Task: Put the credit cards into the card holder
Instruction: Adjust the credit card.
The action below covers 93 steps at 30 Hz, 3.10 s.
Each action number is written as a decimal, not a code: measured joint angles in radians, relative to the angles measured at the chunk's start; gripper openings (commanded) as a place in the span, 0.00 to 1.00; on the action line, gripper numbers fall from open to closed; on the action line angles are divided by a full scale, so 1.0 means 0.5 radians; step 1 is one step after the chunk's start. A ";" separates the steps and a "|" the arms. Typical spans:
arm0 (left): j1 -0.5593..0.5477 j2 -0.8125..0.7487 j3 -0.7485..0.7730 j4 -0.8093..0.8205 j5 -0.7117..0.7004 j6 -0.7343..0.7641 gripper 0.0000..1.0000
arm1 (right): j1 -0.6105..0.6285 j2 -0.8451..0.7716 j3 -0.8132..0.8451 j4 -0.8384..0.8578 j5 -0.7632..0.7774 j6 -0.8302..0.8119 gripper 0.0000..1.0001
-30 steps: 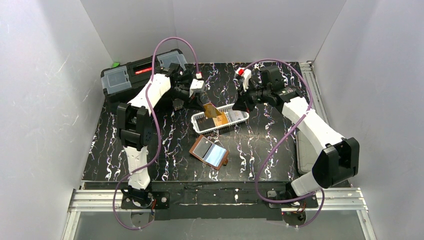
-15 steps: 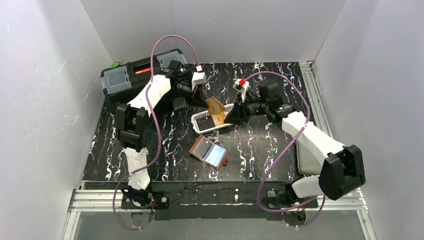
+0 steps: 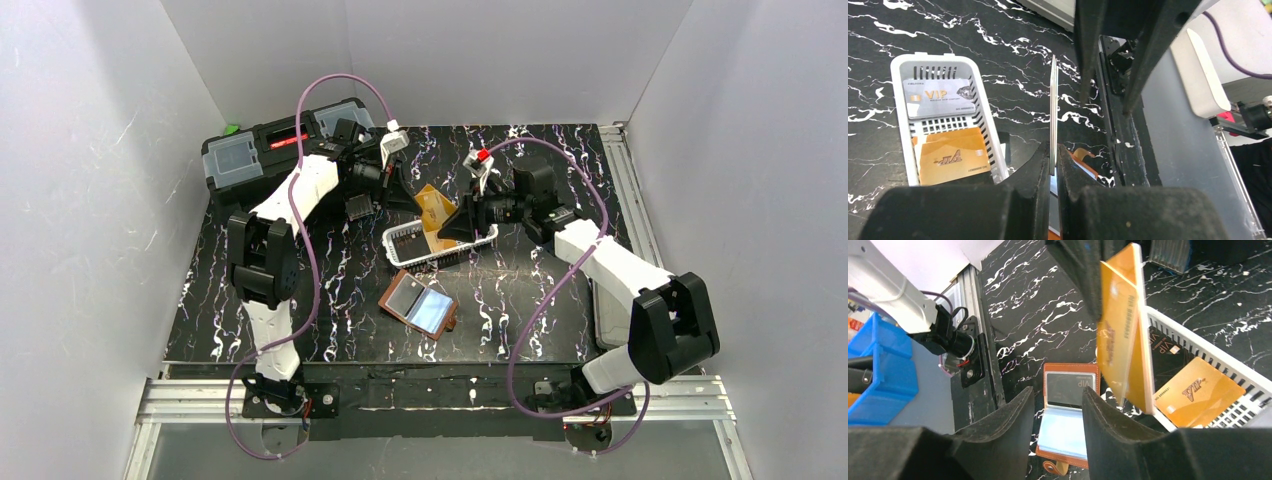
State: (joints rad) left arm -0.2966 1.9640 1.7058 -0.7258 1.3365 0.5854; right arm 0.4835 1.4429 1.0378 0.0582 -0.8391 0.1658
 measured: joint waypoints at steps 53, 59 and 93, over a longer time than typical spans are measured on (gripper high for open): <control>-0.040 -0.028 -0.008 0.012 0.159 -0.163 0.00 | -0.124 0.111 -0.005 0.362 -0.224 0.296 0.32; -0.050 -0.028 -0.008 -0.007 0.156 -0.164 0.00 | -0.105 0.231 -0.003 0.469 -0.268 0.416 0.01; -0.157 0.121 -0.349 0.480 -0.969 -0.201 0.98 | -0.103 0.743 0.054 0.230 -0.105 0.444 0.01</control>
State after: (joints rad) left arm -0.3752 2.0243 1.5314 -0.4858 0.8520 0.4850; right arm 0.4320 1.8145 1.0649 0.1734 -0.8913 0.3878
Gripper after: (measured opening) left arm 0.684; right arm 0.028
